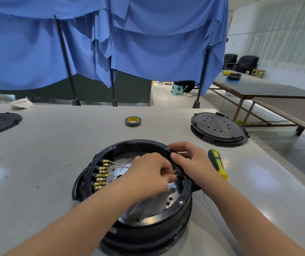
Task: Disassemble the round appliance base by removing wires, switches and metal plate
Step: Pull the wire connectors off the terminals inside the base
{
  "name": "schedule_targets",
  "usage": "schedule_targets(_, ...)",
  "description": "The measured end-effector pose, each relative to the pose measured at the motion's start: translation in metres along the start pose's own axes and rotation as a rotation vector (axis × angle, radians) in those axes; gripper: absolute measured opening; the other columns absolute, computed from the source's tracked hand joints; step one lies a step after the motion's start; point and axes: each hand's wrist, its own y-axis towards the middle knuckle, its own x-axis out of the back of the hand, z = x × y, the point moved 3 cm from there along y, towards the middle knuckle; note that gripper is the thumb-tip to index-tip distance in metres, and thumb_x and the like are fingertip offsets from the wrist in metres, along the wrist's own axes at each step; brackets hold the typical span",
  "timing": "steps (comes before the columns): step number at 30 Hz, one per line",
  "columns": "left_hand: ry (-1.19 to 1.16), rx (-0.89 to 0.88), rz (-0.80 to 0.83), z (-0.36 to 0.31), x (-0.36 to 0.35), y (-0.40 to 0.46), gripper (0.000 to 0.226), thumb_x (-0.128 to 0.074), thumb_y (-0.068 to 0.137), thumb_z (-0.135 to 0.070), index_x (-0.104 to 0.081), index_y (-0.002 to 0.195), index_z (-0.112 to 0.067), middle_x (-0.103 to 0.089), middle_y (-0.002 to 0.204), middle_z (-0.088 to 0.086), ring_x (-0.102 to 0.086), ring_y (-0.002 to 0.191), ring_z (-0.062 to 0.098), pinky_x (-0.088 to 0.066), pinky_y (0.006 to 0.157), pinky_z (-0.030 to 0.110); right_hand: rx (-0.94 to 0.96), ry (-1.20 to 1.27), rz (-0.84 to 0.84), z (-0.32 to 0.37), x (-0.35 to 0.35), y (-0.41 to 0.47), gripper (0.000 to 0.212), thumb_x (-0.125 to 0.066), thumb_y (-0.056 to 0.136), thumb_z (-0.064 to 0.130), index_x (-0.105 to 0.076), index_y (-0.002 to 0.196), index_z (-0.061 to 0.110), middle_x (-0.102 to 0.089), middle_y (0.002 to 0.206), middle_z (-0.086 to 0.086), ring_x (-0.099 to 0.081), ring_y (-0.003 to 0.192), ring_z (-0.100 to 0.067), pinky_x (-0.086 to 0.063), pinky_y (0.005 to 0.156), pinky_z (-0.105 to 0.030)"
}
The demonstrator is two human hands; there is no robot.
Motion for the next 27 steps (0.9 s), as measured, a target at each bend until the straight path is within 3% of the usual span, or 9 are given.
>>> schedule_targets(4, 0.010, 0.002, 0.018, -0.002, 0.000, -0.001, 0.011, -0.066, 0.088, -0.033, -0.074, 0.084, -0.026, -0.069, 0.078, -0.007, -0.060, 0.083, 0.012, -0.039, 0.080, 0.030, 0.000, 0.010, 0.001, 0.000, 0.000, 0.000, 0.021, -0.063, 0.089, 0.006, -0.068, 0.101, 0.022, -0.072, 0.099, 0.002, -0.067, 0.096, -0.015, -0.057, 0.082, -0.032)
schedule_targets(11, 0.161, -0.040, 0.119, -0.010, 0.010, 0.010, 0.020, -0.065, 0.089, -0.033, -0.061, 0.069, -0.028, -0.070, 0.084, -0.005, -0.060, 0.090, 0.014, -0.038, 0.091, 0.034, 0.022, 0.052, -0.012, 0.000, 0.001, 0.000, 0.026, -0.064, 0.088, 0.005, -0.065, 0.104, 0.025, -0.068, 0.101, 0.007, -0.065, 0.083, 0.005, -0.052, 0.067, -0.011)
schedule_targets(15, 0.033, 0.010, 0.107, 0.003, 0.013, 0.004, 0.022, -0.068, 0.087, -0.029, -0.064, 0.066, -0.028, -0.070, 0.076, -0.006, -0.059, 0.069, 0.005, -0.043, 0.087, 0.032, 0.015, 0.057, -0.022, -0.001, 0.001, 0.001, 0.026, -0.065, 0.088, 0.006, -0.065, 0.103, 0.026, -0.068, 0.100, 0.009, -0.065, 0.078, 0.006, -0.051, 0.065, -0.010)
schedule_targets(21, -0.256, 0.017, 0.080, 0.015, 0.025, -0.006, 0.019, -0.071, 0.086, -0.030, -0.071, 0.066, -0.029, -0.074, 0.071, -0.005, -0.068, 0.069, 0.006, -0.053, 0.065, 0.019, -0.006, 0.062, -0.019, -0.001, 0.001, 0.001, 0.025, -0.065, 0.088, 0.008, -0.065, 0.102, 0.028, -0.069, 0.103, 0.008, -0.067, 0.091, -0.005, -0.056, 0.076, -0.020)
schedule_targets(24, -0.328, -0.047, 0.080, -0.001, 0.024, -0.006, 0.012, -0.071, 0.085, -0.030, -0.075, 0.073, -0.029, -0.074, 0.077, 0.001, -0.069, 0.080, 0.020, -0.056, 0.073, 0.030, 0.000, 0.053, -0.019, 0.001, 0.001, 0.000, 0.025, -0.065, 0.088, 0.006, -0.066, 0.106, 0.023, -0.069, 0.104, 0.005, -0.067, 0.095, -0.008, -0.056, 0.078, -0.022)
schedule_targets(27, -0.333, -0.079, 0.111, -0.008, 0.022, -0.011, 0.008, -0.071, 0.084, -0.027, -0.078, 0.088, -0.027, -0.075, 0.084, 0.000, -0.067, 0.086, 0.018, -0.051, 0.081, 0.028, 0.007, 0.052, -0.010, 0.002, 0.001, -0.001, 0.025, -0.064, 0.088, 0.004, -0.066, 0.108, 0.019, -0.069, 0.104, 0.006, -0.067, 0.095, -0.009, -0.056, 0.080, -0.023)
